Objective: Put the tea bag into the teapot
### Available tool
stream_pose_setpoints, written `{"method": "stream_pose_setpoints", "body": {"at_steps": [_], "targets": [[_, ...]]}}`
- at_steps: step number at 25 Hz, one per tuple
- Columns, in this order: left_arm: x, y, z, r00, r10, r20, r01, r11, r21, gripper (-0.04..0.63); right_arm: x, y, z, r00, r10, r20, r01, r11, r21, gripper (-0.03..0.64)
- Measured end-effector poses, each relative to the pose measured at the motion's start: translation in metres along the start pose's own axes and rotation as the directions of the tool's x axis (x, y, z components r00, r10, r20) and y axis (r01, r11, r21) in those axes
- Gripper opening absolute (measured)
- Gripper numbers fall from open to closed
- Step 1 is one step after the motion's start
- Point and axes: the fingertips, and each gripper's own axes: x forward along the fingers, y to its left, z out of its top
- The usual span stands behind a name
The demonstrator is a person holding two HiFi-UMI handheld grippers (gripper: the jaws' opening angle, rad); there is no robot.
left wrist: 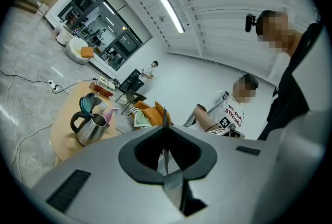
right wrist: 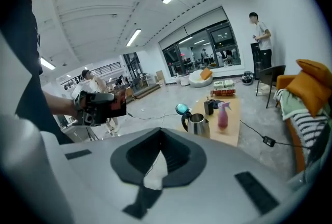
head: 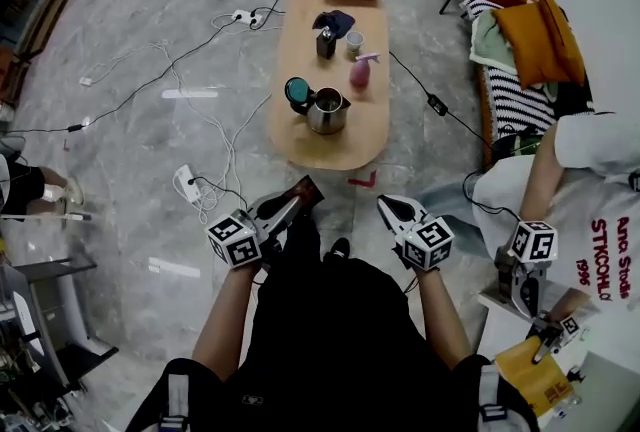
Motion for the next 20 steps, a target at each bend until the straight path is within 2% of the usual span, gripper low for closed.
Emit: {"method": "stream_pose_setpoints", "body": {"at_steps": [7,15,17,20], "targets": [[0.019,0.052,0.043,0.998,-0.037,-0.049,0.037,0.999,0.001,0.034,0.051,-0.021,0.047,0.999,-0.040,0.001,0.040,0.999,-0.012,0.005],[0.040,0.085,0.063,0.980,-0.100,-0.175,0.105,0.994,0.020,0.034,0.087,-0.041,0.079,0.993,-0.113,0.031,0.113,0.994,0.014,0.005],[0.050,0.092,0.069,0.976,-0.098,-0.195,0.106,0.994,0.030,0.034,0.093,-0.047,0.084,0.992,-0.121,0.033,0.120,0.993,0.021,0.005],[0.062,0.105,0.070,0.976,-0.059,-0.211,0.068,0.997,0.033,0.034,0.103,-0.051,0.083,0.994,-0.110,0.006,0.109,0.994,0.013,0.005]]}}
